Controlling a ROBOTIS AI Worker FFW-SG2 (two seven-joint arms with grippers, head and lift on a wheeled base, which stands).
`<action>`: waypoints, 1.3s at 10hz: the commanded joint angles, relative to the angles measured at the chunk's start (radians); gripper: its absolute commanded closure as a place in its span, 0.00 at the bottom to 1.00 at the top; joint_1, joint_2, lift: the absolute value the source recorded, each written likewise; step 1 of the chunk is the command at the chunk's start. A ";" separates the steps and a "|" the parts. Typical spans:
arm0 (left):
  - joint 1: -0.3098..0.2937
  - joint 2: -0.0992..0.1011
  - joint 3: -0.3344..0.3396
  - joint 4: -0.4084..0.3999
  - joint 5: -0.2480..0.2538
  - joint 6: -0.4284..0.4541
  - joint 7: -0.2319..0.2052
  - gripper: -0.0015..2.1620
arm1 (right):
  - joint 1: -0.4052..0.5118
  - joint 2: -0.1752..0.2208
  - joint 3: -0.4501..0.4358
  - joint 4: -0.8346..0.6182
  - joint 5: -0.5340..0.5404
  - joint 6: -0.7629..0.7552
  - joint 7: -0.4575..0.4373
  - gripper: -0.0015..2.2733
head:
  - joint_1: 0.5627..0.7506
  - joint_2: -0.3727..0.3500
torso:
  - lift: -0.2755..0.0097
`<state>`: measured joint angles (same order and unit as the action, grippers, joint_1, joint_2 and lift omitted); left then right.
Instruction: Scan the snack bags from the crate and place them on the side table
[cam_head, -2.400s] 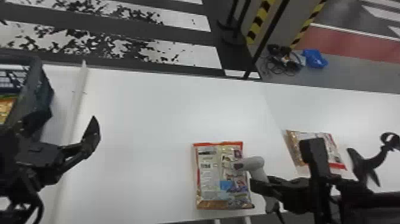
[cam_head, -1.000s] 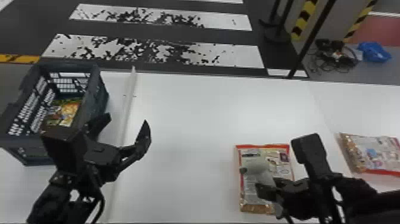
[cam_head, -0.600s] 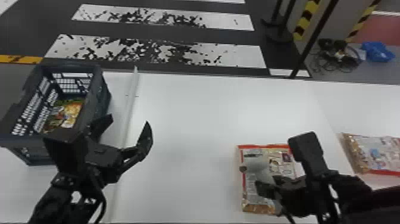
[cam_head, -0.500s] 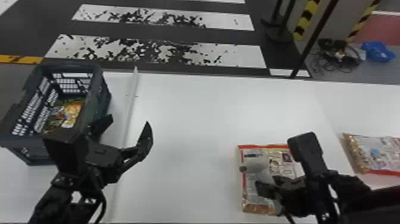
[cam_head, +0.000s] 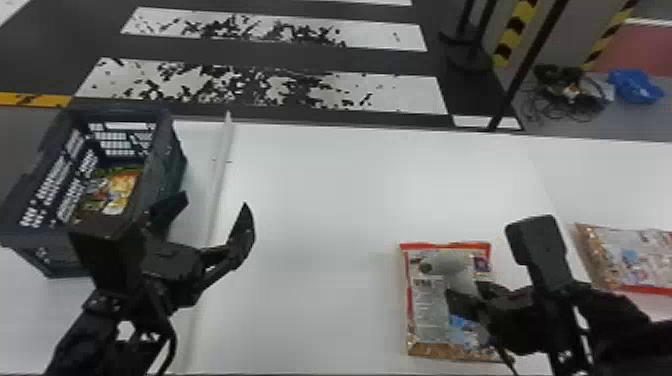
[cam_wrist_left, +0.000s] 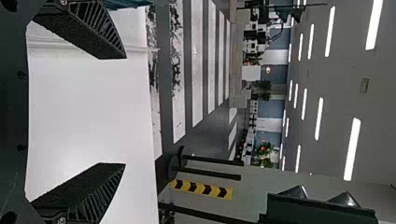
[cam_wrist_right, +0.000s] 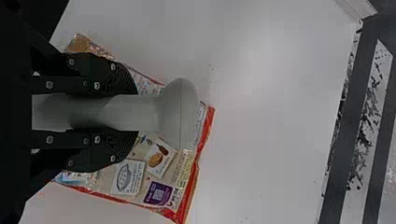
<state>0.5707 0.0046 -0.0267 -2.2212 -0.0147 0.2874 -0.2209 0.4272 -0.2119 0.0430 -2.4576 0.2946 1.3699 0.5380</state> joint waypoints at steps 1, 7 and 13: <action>0.000 -0.007 0.002 0.002 0.002 0.000 0.000 0.02 | 0.018 0.008 -0.100 0.000 -0.058 -0.070 -0.001 0.98 | 0.70 0.37 | 0.64; -0.002 -0.007 0.002 0.002 0.002 0.003 0.000 0.02 | -0.001 -0.007 -0.359 0.210 -0.164 -0.340 -0.001 0.98 | 0.70 0.16 | 0.64; 0.001 -0.007 -0.002 0.000 0.001 0.010 0.000 0.02 | -0.078 -0.049 -0.388 0.482 -0.206 -0.539 -0.047 0.98 | 0.70 0.05 | 0.64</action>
<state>0.5713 0.0046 -0.0290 -2.2205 -0.0138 0.2969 -0.2211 0.3566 -0.2564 -0.3451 -2.0003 0.0952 0.8483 0.4930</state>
